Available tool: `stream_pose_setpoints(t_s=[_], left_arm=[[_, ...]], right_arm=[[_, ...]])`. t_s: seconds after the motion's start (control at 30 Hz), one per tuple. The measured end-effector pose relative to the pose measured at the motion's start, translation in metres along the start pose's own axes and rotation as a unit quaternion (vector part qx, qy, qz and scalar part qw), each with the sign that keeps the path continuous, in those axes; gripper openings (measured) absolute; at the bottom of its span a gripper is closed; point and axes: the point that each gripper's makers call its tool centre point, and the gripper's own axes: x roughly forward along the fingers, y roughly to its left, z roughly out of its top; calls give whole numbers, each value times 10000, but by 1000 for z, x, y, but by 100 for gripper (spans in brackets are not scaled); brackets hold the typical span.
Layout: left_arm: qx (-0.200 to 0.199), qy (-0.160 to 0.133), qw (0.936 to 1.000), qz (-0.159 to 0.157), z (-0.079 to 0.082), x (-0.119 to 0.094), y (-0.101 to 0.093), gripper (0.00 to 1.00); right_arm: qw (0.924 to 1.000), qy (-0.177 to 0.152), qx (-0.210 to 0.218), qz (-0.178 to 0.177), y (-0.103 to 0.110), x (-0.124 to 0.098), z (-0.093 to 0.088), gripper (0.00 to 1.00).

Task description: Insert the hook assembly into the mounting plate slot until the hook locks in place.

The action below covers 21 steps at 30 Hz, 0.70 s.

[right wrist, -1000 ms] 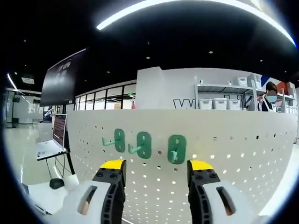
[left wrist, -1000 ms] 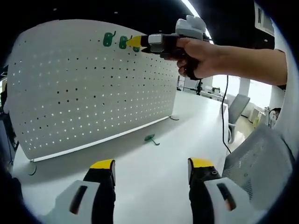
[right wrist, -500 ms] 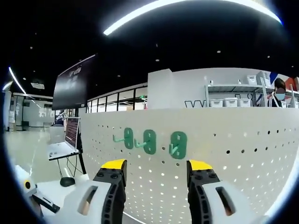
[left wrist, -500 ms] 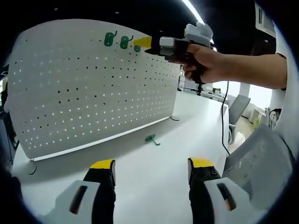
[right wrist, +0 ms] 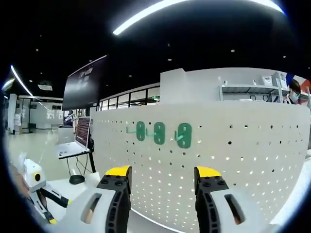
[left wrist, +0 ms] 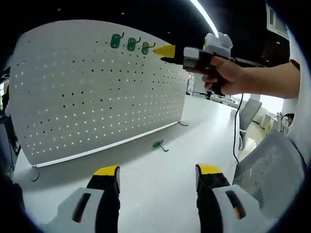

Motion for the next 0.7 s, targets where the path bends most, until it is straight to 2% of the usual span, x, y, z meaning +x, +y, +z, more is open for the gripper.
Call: stream_pose_setpoints(t_s=[0.37, 0.7], left_arm=[[11, 9, 10000, 24, 0, -1, 2, 65], [14, 27, 10000, 30, -1, -1, 3, 66]], right_arm=[[9990, 409, 76, 136, 4, -40, -41, 53], [9967, 704, 146, 367, 14, -67, -71, 59]])
